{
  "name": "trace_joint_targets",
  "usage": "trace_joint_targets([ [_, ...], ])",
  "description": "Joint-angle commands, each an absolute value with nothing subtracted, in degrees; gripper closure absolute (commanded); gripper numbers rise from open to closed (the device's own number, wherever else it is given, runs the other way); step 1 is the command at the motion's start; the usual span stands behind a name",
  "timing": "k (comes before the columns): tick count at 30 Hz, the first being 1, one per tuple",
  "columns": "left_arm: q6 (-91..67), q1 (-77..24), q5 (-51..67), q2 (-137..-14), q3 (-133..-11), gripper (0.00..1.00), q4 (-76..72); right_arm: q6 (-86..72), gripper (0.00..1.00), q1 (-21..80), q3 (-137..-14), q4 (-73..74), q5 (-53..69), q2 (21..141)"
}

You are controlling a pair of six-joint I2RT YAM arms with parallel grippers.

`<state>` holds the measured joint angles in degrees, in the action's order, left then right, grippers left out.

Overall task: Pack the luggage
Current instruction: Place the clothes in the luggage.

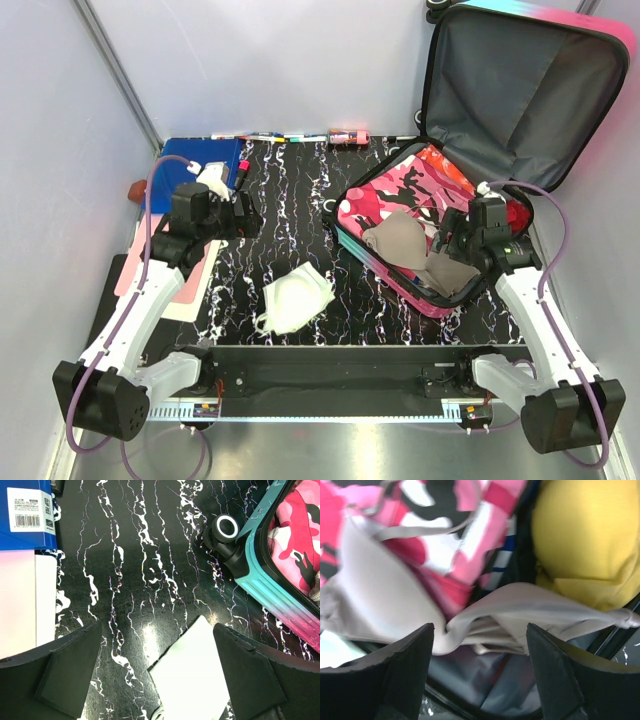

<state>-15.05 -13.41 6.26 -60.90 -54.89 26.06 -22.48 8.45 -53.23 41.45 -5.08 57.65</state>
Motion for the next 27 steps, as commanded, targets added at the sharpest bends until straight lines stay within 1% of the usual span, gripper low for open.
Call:
trace_joint_targets([
  [1,-15.3,-13.7,7.4,-60.6,-55.3,0.01,23.8,-21.2,0.22,5.5,-50.7,33.4,-3.8,59.8],
  [2,-15.2,-13.7,7.4,-60.6,-55.4,0.01,23.9,-21.0,0.28,4.8,-50.3,32.5,-3.8,60.5],
  [4,-15.2,-13.7,7.1,-60.6,-55.4,0.01,23.9,-20.9,0.33,4.2,-50.3,30.9,-3.2,63.0],
  [5,-15.2,-13.7,7.0,-60.6,-55.3,0.01,23.9,-20.8,0.38,3.9,-50.3,30.5,-2.6,63.7],
  [8,-15.1,-13.7,7.0,-60.6,-55.3,0.01,23.9,-20.7,0.46,3.7,-49.6,28.7,-1.8,65.6],
  [10,-15.1,-13.7,7.0,-60.6,-55.4,0.01,23.9,-20.6,0.48,3.6,-49.0,27.7,-1.3,66.6],
  [11,-15.1,-13.7,7.0,-60.6,-55.3,0.01,23.9,-20.5,0.52,3.5,-49.0,27.6,-1.1,67.1],
  [13,-15.1,-13.7,7.1,-60.6,-55.3,0.01,23.9,-20.7,0.55,3.5,-48.6,27.3,-0.2,68.6],
  [14,-15.1,-13.7,7.1,-60.6,-55.3,0.01,23.9,-20.7,0.58,3.5,-48.3,27.2,2.1,68.9],
  [15,-15.1,-13.7,7.1,-60.6,-55.3,0.01,23.9,-21.3,0.60,3.5,-48.1,27.1,2.7,69.3],
  [20,-15.1,-13.7,7.0,-60.7,-55.3,0.01,23.9,-22.2,0.61,3.5,-45.8,26.8,3.8,68.6],
  [22,-15.1,-13.7,7.1,-60.8,-55.3,0.01,23.9,-22.5,0.59,3.5,-45.8,26.8,4.0,67.9],
  [23,-15.1,-13.8,7.2,-60.8,-55.3,0.01,23.9,-22.6,0.57,3.5,-46.1,27.0,4.3,66.9],
  [24,-15.1,-13.7,7.0,-60.8,-55.3,0.01,23.9,-22.6,0.52,3.5,-46.4,27.4,4.4,66.4],
  [27,-15.1,-13.7,6.9,-60.7,-55.4,0.01,23.8,-22.2,0.40,3.5,-49.2,30.0,4.1,64.8],
])
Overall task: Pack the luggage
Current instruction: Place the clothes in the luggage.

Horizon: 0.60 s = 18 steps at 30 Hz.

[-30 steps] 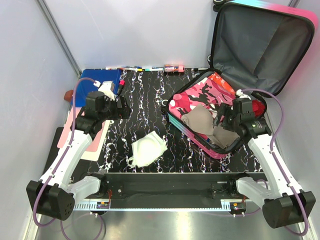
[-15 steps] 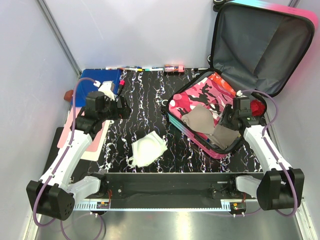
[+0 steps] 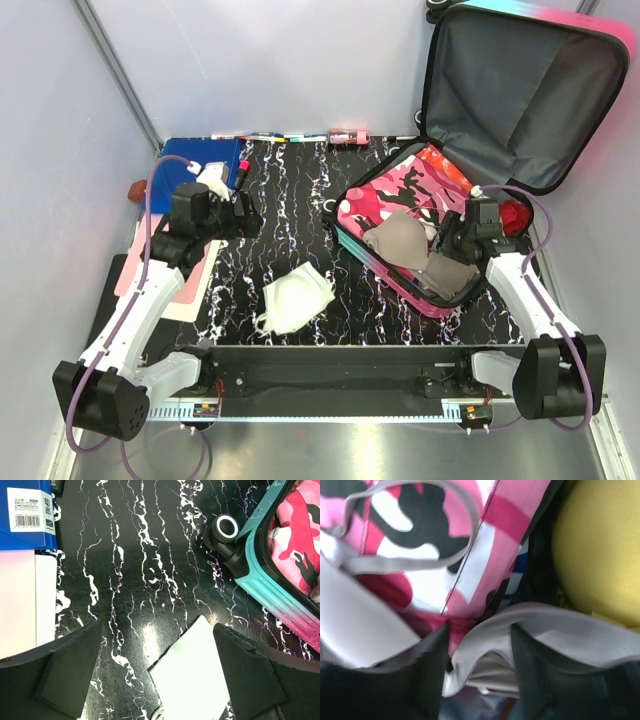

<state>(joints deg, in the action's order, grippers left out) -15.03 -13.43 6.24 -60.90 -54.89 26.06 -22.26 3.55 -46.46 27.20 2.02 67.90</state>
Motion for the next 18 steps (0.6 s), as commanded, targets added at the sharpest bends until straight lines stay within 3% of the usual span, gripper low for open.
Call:
trace_joint_targets([
  [1,-15.1,-13.7,6.9,-60.8,-55.3,0.01,23.8,-21.8,0.33,3.5,-50.9,30.7,4.0,64.3],
  [8,-15.1,-13.7,6.8,-60.8,-55.3,0.01,23.9,-17.0,0.23,4.1,-55.7,31.4,12.8,57.1],
  [11,-15.1,-13.7,6.9,-60.9,-55.4,0.01,23.9,-15.2,0.24,6.3,-57.7,29.5,16.2,54.9],
  [18,-14.9,-13.7,6.6,-61.0,-55.4,0.01,23.9,-15.0,0.27,23.6,-58.5,21.4,17.8,59.6],
])
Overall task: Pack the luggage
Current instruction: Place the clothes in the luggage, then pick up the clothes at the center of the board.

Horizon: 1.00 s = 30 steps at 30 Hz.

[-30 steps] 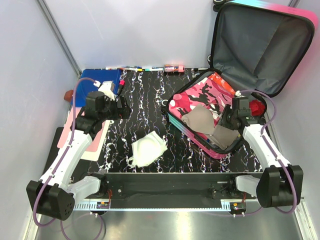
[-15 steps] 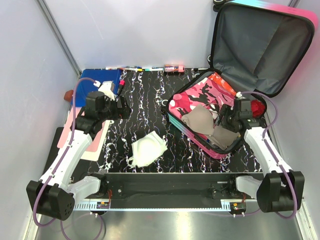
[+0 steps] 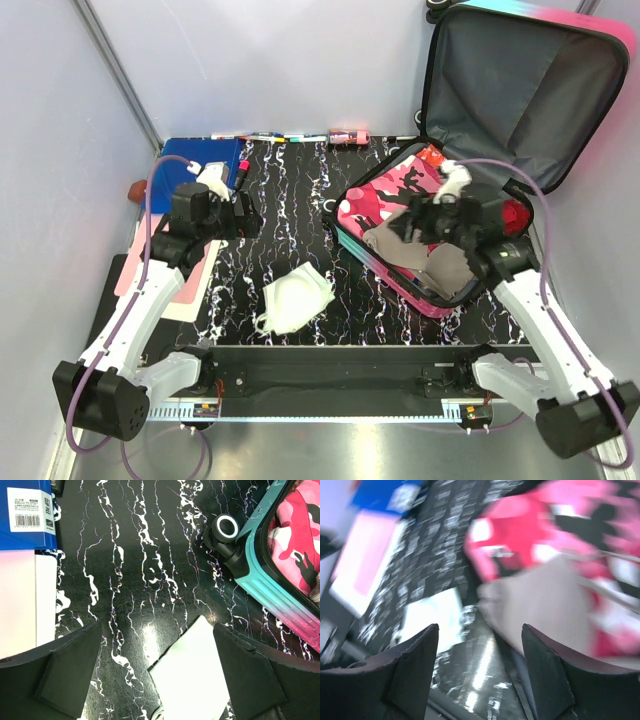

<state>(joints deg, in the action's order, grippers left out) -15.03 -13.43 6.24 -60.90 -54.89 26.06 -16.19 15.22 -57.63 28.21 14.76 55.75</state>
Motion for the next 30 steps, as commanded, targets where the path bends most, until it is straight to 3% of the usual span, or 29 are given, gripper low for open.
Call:
trace_joint_targets([
  [1,-14.9,-13.7,6.3,-61.1,-55.5,0.01,23.9,-15.9,0.27,27.9,-58.2,19.7,16.9,60.3],
  [8,-15.2,-13.7,7.0,-61.4,-56.1,0.01,23.9,-22.8,0.27,39.6,-57.8,9.8,18.9,72.0],
  [16,-16.0,-13.8,7.9,-62.5,-58.4,0.01,24.0,-29.1,0.27,42.5,-54.1,6.9,22.8,83.2],
  [30,-17.7,-13.7,8.3,-61.7,-62.0,0.01,25.0,-38.3,0.28,45.4,-49.8,-1.2,21.7,92.5],
])
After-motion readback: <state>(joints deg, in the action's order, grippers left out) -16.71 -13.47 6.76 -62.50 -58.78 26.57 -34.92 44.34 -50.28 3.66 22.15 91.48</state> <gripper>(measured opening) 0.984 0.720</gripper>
